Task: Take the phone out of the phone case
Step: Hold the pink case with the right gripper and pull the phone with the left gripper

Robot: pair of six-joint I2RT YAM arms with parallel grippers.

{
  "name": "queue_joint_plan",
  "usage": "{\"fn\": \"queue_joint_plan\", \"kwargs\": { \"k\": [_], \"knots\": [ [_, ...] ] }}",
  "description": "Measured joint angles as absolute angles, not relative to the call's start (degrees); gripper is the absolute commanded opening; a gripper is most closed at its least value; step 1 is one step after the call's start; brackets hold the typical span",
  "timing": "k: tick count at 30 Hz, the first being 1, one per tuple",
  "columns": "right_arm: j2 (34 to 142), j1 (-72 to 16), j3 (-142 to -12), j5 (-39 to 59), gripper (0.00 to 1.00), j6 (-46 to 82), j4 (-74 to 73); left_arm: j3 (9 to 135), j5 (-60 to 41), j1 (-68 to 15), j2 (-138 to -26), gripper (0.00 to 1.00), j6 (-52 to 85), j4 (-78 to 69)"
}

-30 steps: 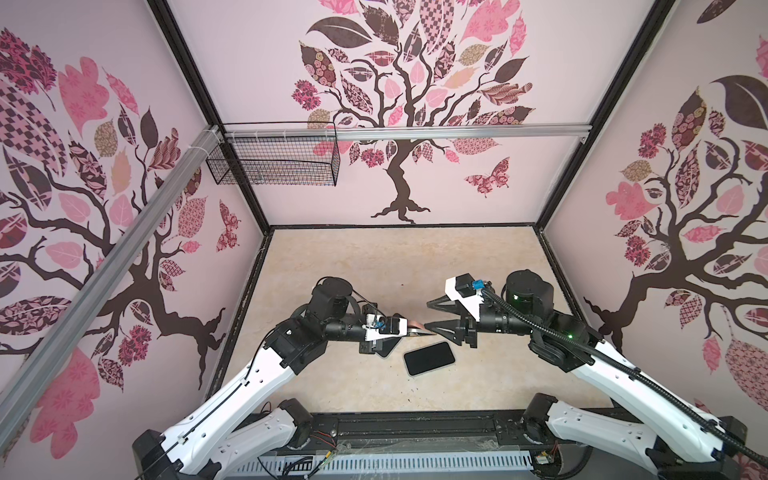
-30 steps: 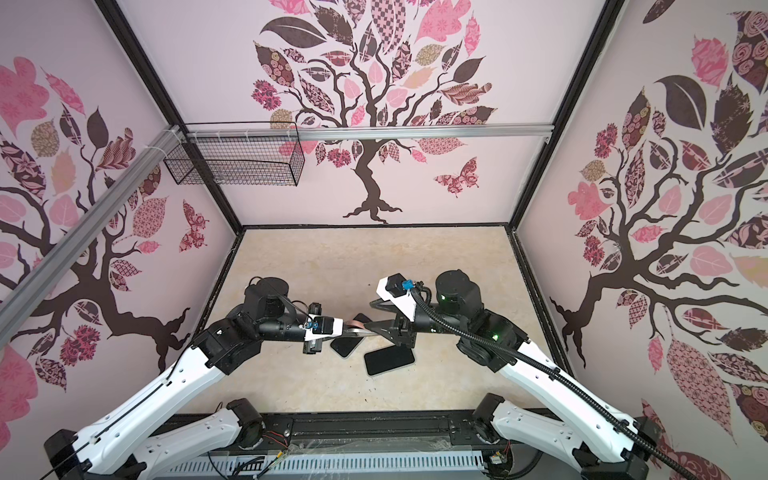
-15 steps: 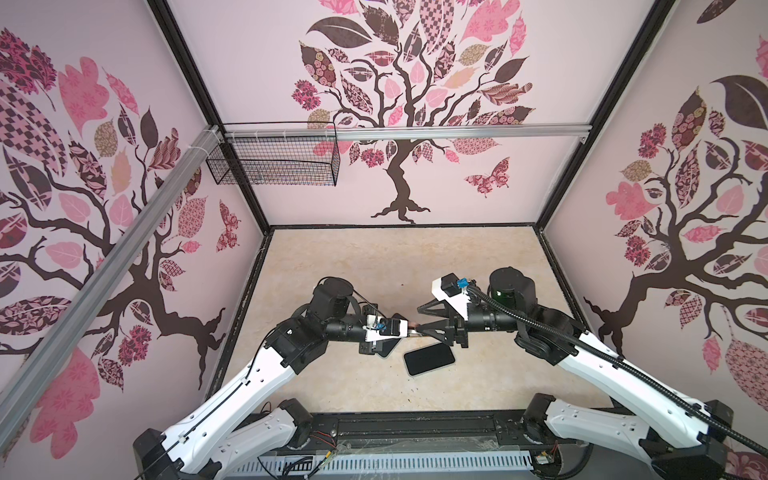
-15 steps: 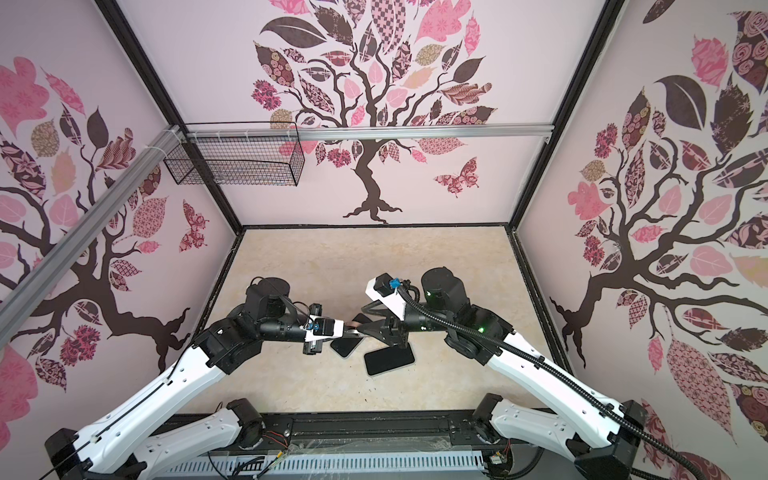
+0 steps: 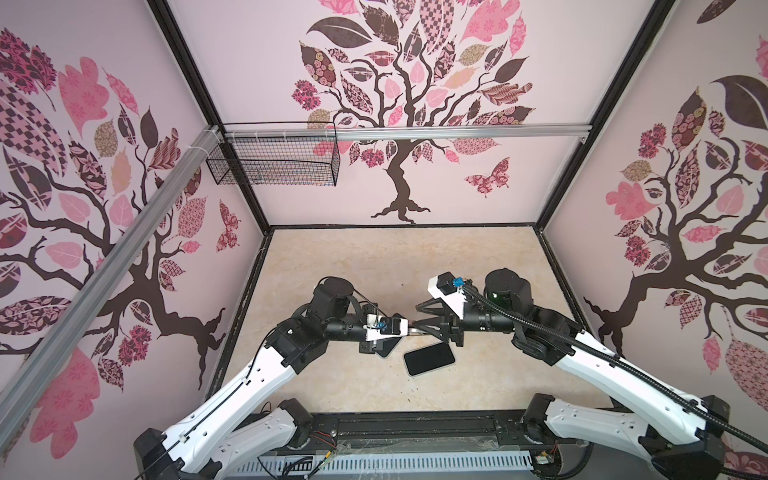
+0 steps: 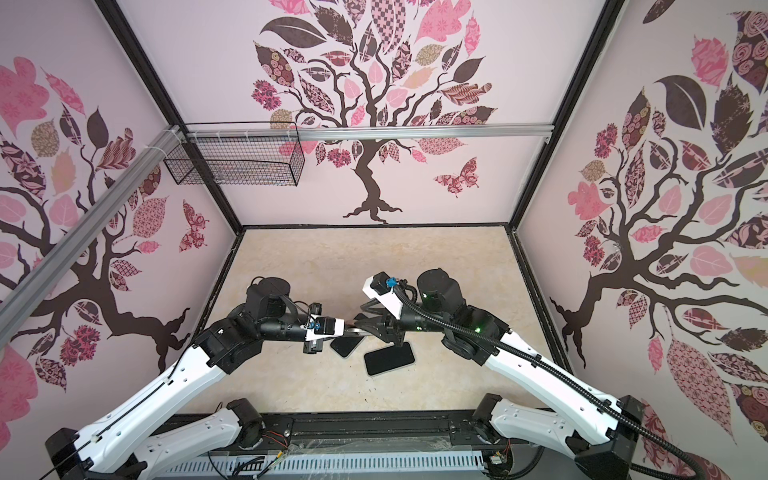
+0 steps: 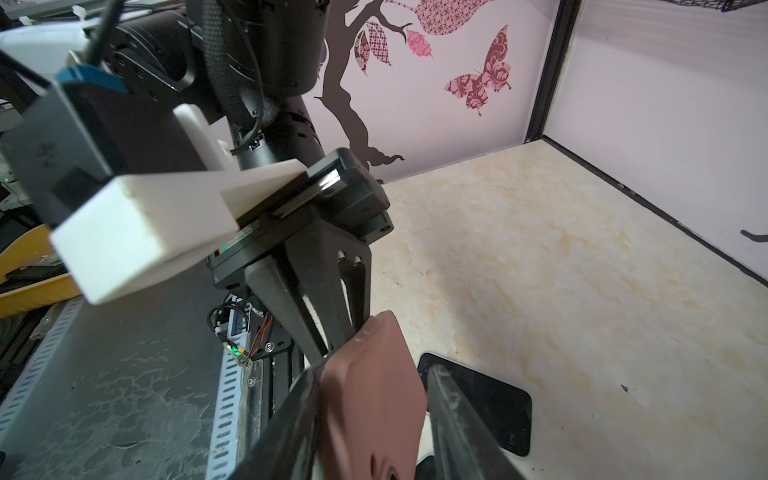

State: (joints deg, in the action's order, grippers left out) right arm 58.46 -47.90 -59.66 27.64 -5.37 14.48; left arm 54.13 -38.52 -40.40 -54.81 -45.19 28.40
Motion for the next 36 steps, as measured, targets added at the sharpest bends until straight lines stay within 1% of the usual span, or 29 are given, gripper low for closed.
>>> {"fn": "queue_joint_plan", "kwargs": {
  "k": [6,12,16,22,28,33,36],
  "knots": [
    [58.9,-47.9,-60.0,27.2,0.46,-6.9,15.6,54.1,-37.8,-40.4,-54.8,0.00,-45.1,28.6],
    [59.0,-47.9,-61.9,25.1,0.44,-11.5,19.8,54.1,-37.5,-40.4,-54.1,0.00,-44.9,28.5],
    [59.1,-47.9,-62.8,24.5,0.42,-14.2,22.0,54.0,-37.1,-40.4,-53.8,0.00,-44.7,28.6],
    [60.1,-47.9,-63.2,26.6,0.37,-14.8,22.5,54.0,-37.0,-40.4,-53.8,0.00,-44.4,29.2],
    [61.2,-47.9,-63.5,27.8,0.26,-14.1,22.7,54.0,-36.1,-40.4,-53.8,0.00,-43.7,29.6],
    [61.1,-48.0,-63.4,27.9,0.14,-12.8,22.5,53.9,-35.6,-40.4,-53.7,0.00,-43.4,29.6],
    [60.4,-48.1,-62.4,26.5,0.04,-10.7,20.8,53.9,-35.2,-40.4,-53.6,0.00,-43.3,29.0]
  ]
}}
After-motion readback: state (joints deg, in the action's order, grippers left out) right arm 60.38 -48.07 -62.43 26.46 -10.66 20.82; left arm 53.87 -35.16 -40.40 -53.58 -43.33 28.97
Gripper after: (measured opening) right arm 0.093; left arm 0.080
